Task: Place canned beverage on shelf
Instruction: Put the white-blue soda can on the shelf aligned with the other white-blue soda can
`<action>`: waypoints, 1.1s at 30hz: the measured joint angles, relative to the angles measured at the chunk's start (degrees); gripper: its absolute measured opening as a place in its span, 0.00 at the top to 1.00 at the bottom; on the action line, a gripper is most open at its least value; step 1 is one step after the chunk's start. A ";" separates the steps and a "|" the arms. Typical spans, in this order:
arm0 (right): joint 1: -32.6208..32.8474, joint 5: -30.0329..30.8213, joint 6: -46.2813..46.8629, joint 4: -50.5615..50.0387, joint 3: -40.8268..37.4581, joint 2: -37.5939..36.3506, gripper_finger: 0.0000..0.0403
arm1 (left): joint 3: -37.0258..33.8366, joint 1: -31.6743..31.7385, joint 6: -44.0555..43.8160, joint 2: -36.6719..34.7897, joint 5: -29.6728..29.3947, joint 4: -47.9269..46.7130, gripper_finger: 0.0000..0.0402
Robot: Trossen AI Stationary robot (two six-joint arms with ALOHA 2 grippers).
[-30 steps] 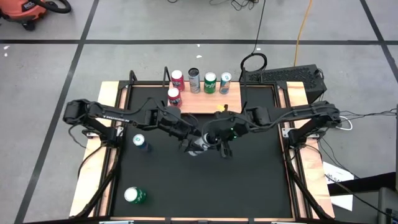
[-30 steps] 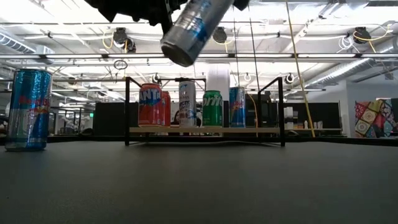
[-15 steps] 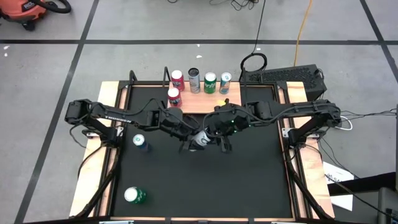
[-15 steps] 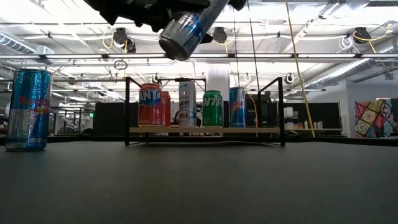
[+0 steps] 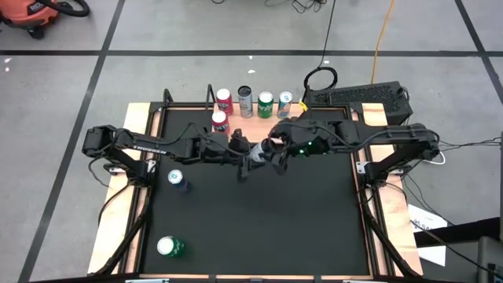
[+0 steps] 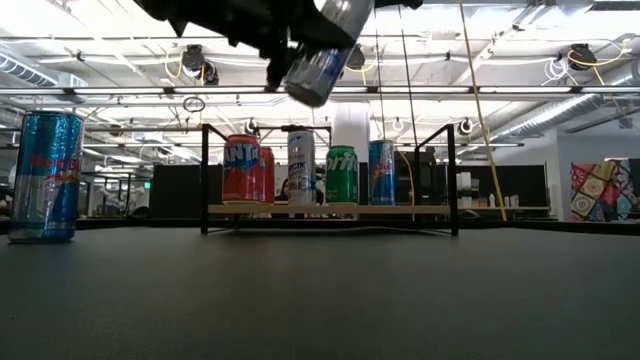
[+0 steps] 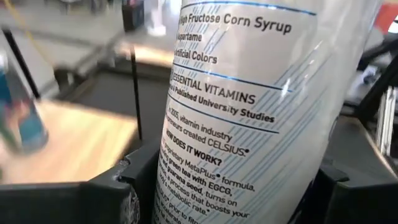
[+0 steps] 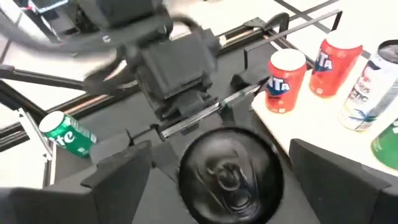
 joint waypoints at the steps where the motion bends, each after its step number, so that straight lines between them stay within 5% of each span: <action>1: -0.15 0.06 0.00 0.08 0.00 -0.13 0.10 | 0.02 0.00 1.08 0.00 -0.08 1.75 0.39; 11: -1.85 -1.03 -2.36 4.29 -0.07 -0.26 0.15 | 0.02 1.48 3.19 -0.03 2.90 9.51 0.36; 18: -3.38 -2.76 -3.31 4.28 -0.09 -0.26 0.41 | 0.02 2.27 1.41 -0.03 2.52 9.27 0.34; 20: -4.69 -4.52 -4.20 4.39 -0.09 -0.24 0.42 | 0.03 2.76 -0.09 -0.23 1.13 8.73 0.33; 33: -19.38 -11.59 -11.46 9.40 -0.25 10.33 0.42 | 1.42 11.57 -3.21 -14.35 -1.45 -33.86 0.02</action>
